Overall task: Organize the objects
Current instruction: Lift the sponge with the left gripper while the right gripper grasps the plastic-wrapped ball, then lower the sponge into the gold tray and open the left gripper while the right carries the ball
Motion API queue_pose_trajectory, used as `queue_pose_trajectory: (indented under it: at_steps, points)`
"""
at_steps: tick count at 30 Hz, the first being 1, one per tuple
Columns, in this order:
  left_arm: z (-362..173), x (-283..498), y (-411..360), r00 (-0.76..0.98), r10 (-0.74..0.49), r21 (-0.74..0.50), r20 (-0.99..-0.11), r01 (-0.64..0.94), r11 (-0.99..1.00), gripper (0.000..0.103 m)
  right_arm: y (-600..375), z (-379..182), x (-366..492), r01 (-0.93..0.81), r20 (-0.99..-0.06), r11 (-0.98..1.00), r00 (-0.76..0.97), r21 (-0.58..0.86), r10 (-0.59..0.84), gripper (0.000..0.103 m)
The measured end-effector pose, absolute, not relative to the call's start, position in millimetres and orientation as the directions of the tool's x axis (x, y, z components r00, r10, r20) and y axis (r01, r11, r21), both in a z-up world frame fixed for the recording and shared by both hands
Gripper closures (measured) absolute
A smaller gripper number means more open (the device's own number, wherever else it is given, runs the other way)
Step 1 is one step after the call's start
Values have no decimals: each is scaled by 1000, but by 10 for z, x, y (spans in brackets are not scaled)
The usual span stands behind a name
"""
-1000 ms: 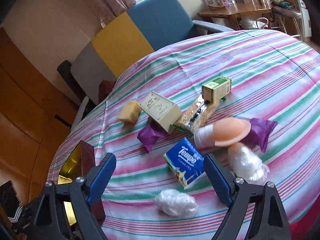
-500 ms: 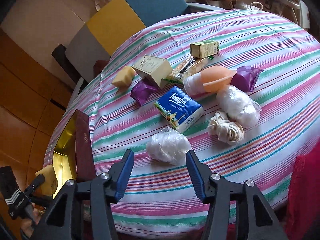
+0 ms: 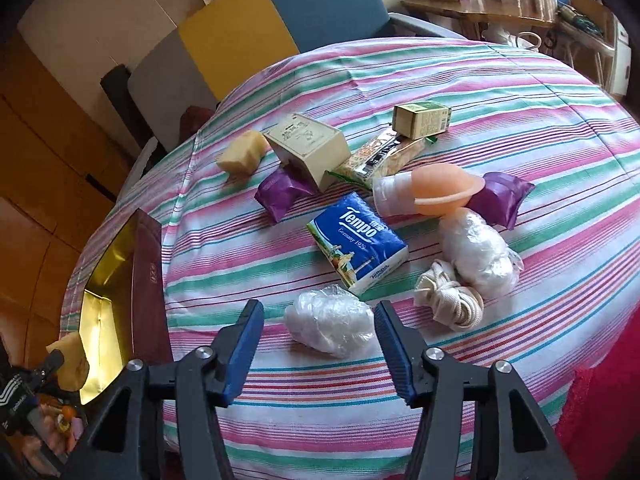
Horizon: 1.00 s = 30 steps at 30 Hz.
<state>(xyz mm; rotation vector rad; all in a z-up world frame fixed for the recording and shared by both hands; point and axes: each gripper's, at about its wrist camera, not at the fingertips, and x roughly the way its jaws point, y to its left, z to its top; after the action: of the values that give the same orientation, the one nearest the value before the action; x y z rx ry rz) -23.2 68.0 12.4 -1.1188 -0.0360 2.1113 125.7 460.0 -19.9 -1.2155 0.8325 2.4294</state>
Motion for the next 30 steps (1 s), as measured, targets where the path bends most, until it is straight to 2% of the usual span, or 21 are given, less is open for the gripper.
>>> queue_pose_trajectory:
  at_steps: [3, 8, 9, 13, 30]
  points:
    - [107, -243, 654, -351, 612, -345, -709, -584, -735, 48, 4564, -298, 1110, -496, -829, -809, -558, 315, 20, 31]
    - [72, -263, 626, -348, 606, -348, -716, -575, -741, 48, 4555, -500, 948, -520, -878, -826, -474, 215, 70, 30]
    - [63, -267, 629, -347, 604, -348, -718, -573, -742, 48, 4559, -546, 930, -526, -885, -826, -459, 203, 75, 32]
    - [34, -301, 629, -347, 594, -342, -726, -567, -749, 48, 4511, -637, 917, -507, -886, -842, -457, 185, 80, 65]
    - [-2, -1073, 592, -428, 410, -184, -806, -476, -860, 48, 3561, -580, 839, -260, -839, -955, -544, 145, 21, 65]
